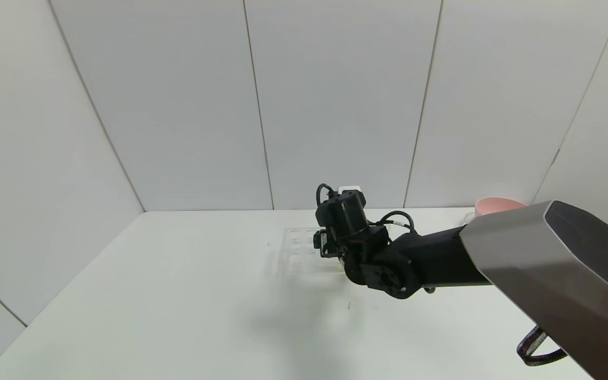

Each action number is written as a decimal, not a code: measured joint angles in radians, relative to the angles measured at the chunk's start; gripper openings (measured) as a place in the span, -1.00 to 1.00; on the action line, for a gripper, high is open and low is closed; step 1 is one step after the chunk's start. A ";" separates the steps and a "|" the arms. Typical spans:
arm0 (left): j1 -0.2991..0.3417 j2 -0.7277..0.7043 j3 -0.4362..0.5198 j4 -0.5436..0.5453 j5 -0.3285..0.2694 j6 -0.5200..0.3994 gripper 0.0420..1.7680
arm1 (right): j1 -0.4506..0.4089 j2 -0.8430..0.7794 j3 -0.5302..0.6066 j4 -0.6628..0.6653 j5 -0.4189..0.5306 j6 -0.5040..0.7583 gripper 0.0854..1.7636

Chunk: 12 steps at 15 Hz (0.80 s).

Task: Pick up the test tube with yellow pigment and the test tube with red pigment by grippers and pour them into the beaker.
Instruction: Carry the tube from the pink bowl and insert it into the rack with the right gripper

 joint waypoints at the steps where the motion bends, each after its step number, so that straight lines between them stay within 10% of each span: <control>1: 0.000 0.000 0.000 0.000 0.000 0.000 0.94 | -0.002 0.002 -0.002 0.000 0.000 0.000 0.94; 5: 0.000 0.000 0.000 0.000 0.000 0.000 0.94 | -0.002 0.007 -0.004 -0.001 0.000 0.001 0.93; 12: 0.000 0.000 0.000 0.000 0.000 0.000 0.94 | -0.004 0.007 0.000 0.000 0.000 0.003 -0.27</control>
